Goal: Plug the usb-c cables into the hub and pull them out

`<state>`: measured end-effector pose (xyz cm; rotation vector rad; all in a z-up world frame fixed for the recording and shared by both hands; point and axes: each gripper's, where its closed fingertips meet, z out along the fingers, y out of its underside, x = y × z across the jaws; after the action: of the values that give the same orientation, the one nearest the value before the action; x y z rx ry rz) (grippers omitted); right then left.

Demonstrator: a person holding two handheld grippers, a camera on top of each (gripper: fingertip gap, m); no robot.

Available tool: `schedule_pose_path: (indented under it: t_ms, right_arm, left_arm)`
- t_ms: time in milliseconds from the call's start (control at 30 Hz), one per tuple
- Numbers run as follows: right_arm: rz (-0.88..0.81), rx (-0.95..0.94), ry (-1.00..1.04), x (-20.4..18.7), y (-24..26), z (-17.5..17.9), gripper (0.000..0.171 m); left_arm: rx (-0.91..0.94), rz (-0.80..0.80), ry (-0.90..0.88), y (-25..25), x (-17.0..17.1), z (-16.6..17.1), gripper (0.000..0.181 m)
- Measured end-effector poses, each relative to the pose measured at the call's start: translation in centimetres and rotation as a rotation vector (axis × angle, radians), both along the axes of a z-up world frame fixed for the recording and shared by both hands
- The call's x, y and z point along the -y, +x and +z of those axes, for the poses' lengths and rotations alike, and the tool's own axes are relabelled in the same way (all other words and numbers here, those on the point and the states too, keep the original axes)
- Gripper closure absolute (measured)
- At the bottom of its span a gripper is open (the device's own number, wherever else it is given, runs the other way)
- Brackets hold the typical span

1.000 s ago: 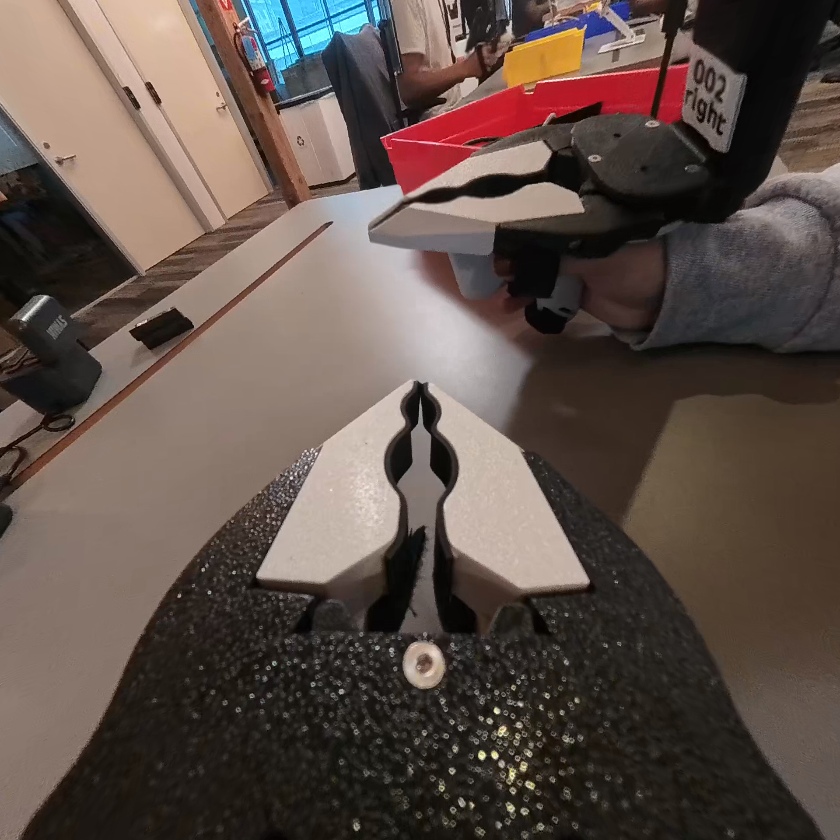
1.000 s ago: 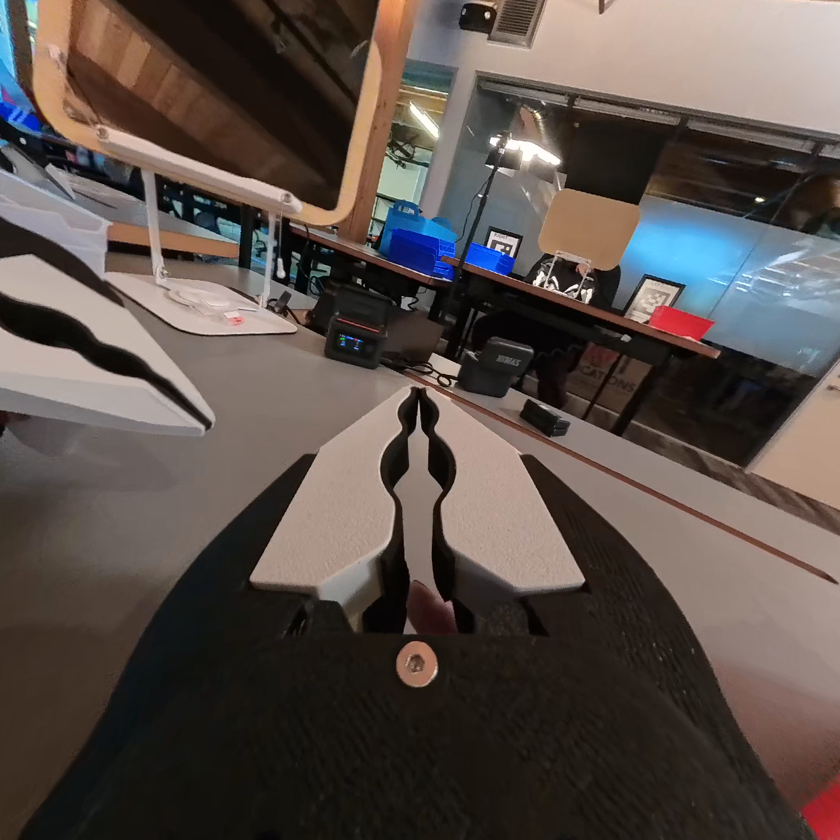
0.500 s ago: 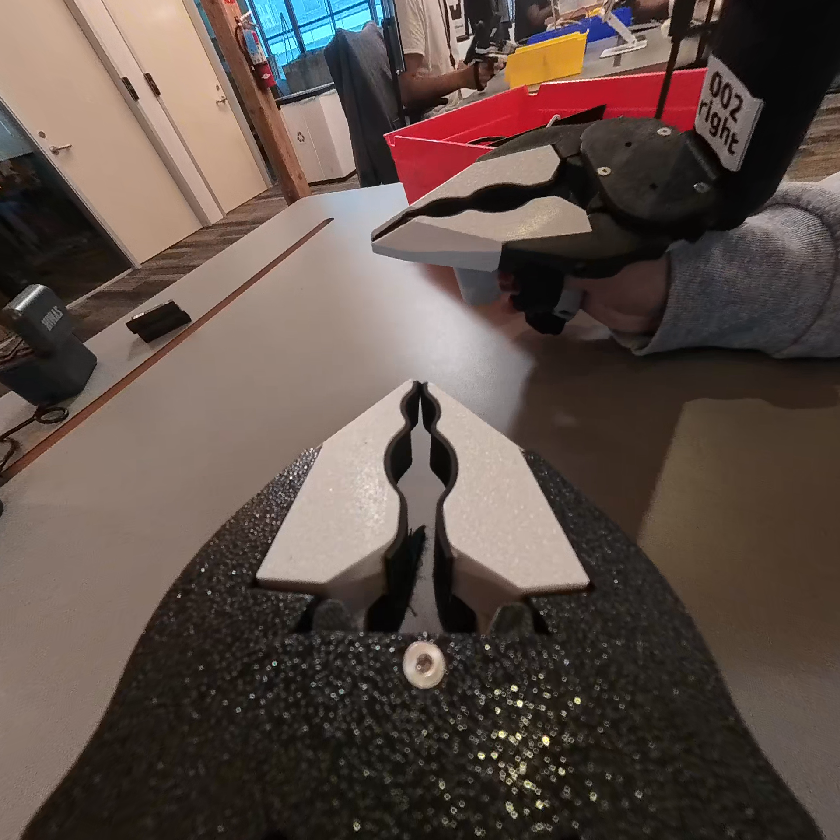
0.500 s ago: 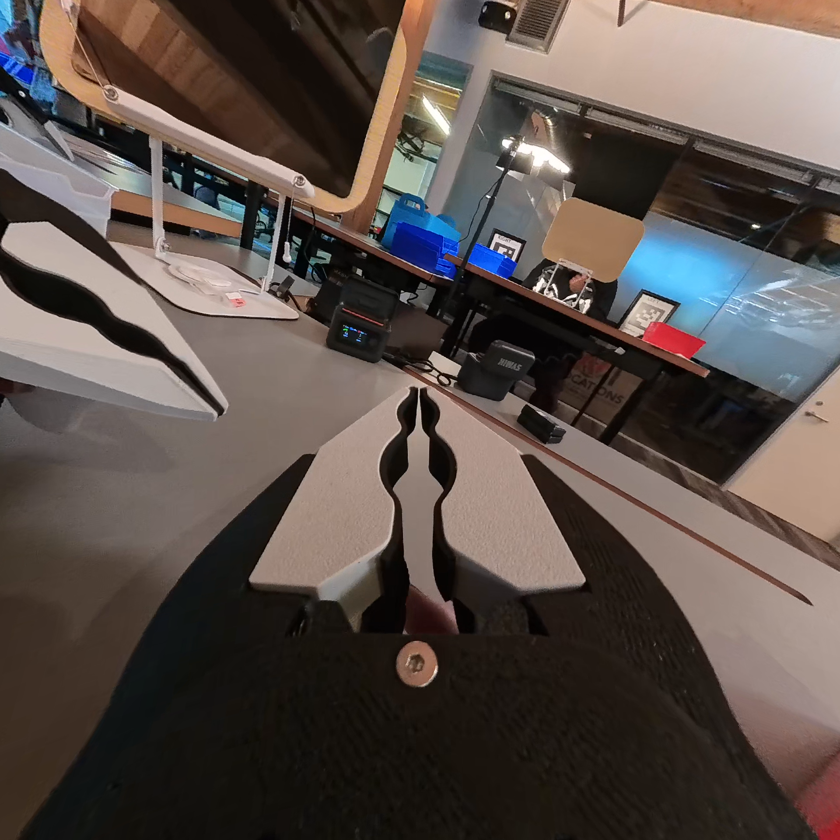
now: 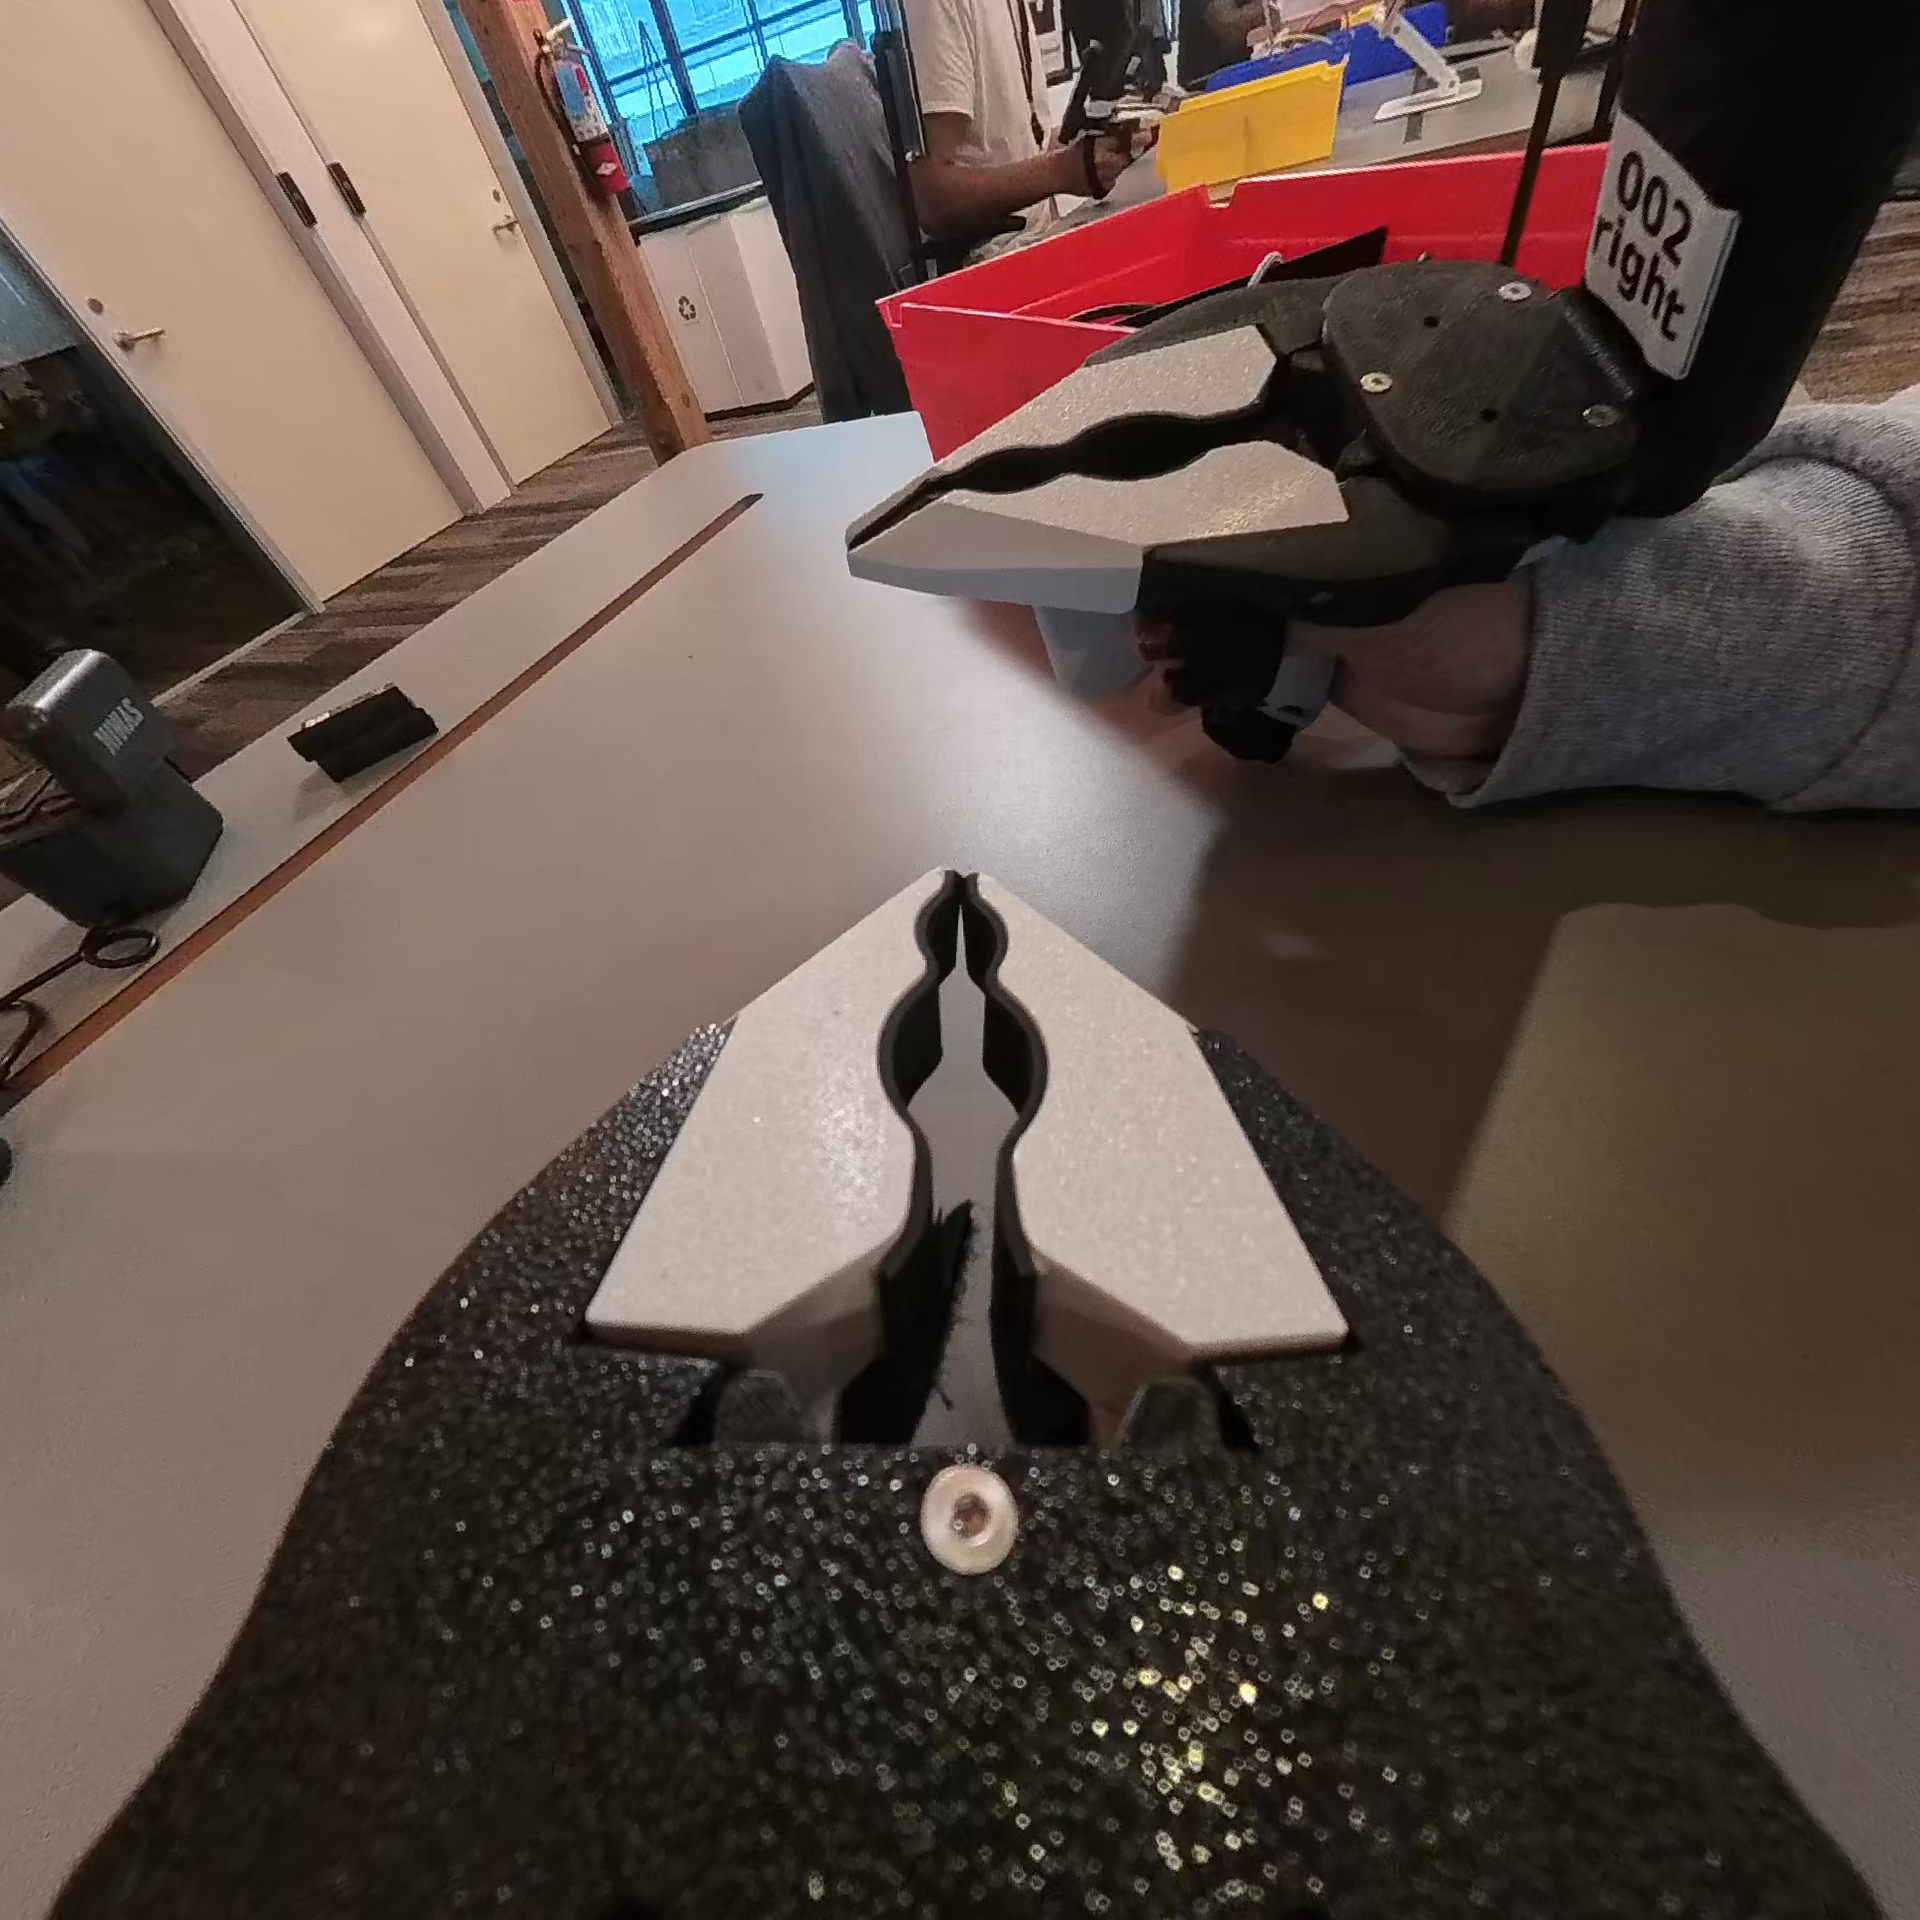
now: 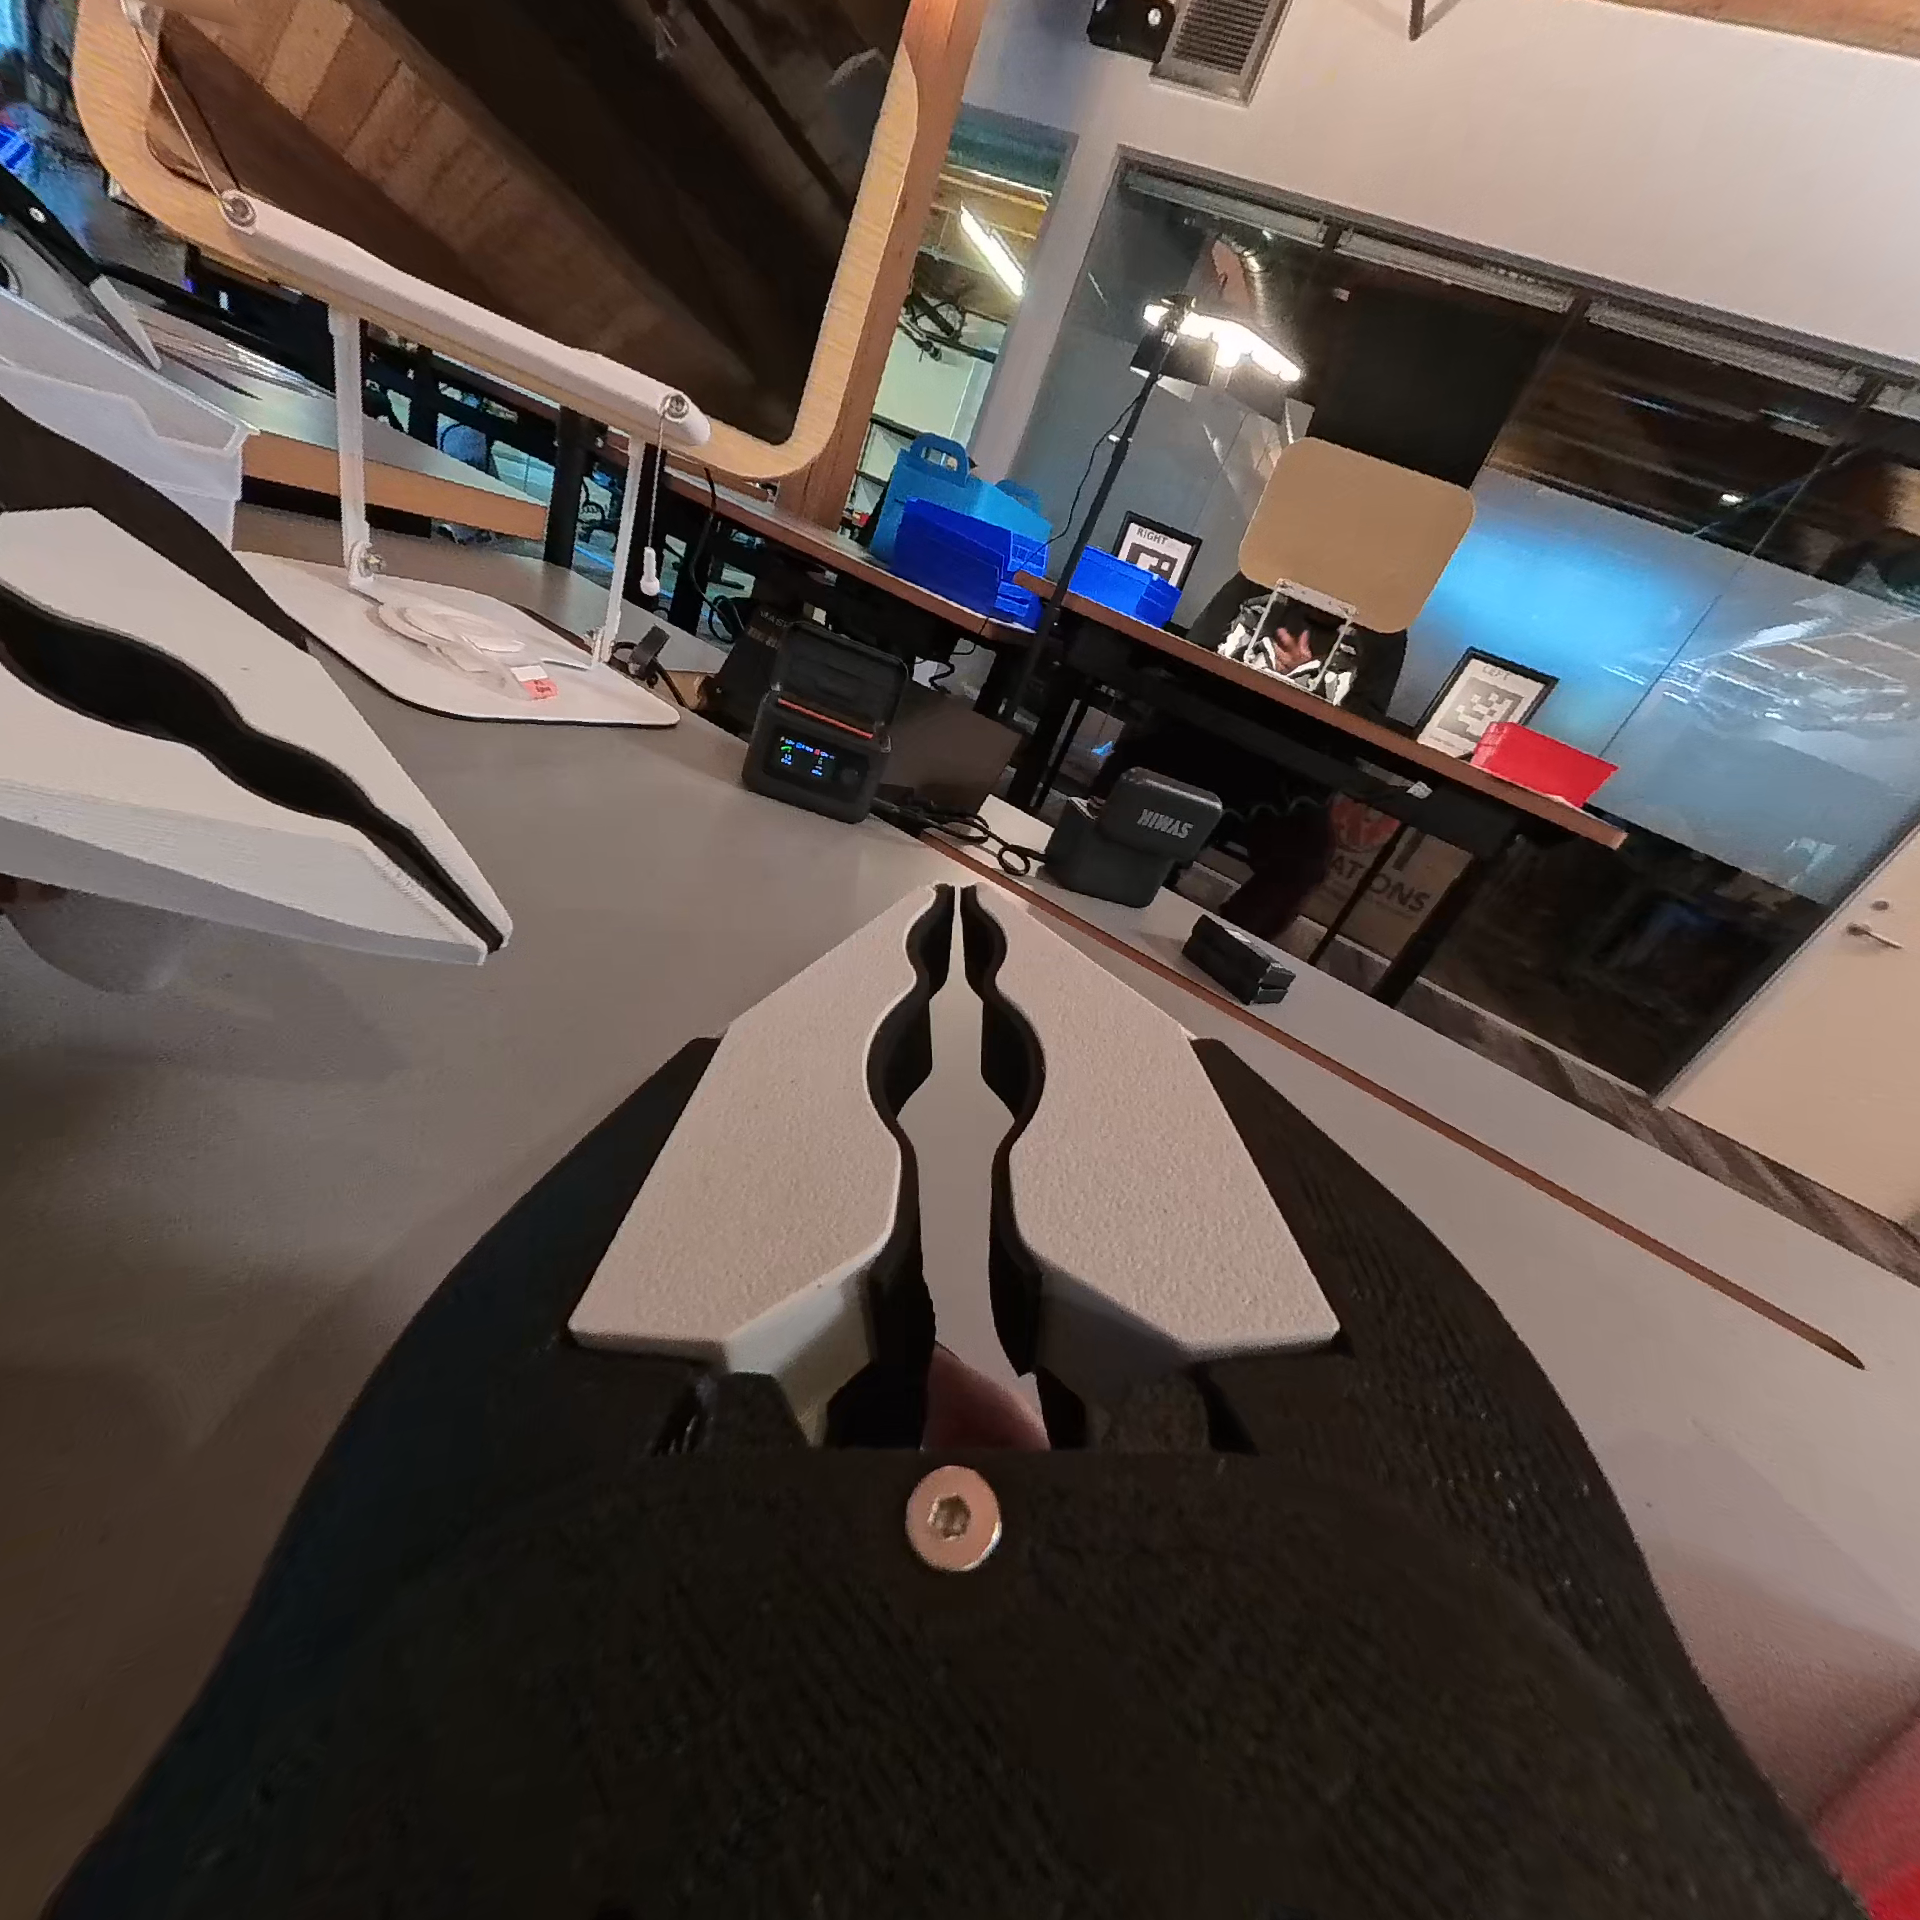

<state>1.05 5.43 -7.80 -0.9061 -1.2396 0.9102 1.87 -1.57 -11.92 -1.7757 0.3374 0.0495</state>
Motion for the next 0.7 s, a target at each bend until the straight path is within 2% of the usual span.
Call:
schedule_pose_path:
  t_ms: [700]
  right_arm:
    - [0.000, 0.005, -0.003, -0.05, -0.05, -0.12, 0.171]
  left_arm:
    - [-0.005, -0.003, -0.001, 0.11, 0.01, -0.02, 0.181]
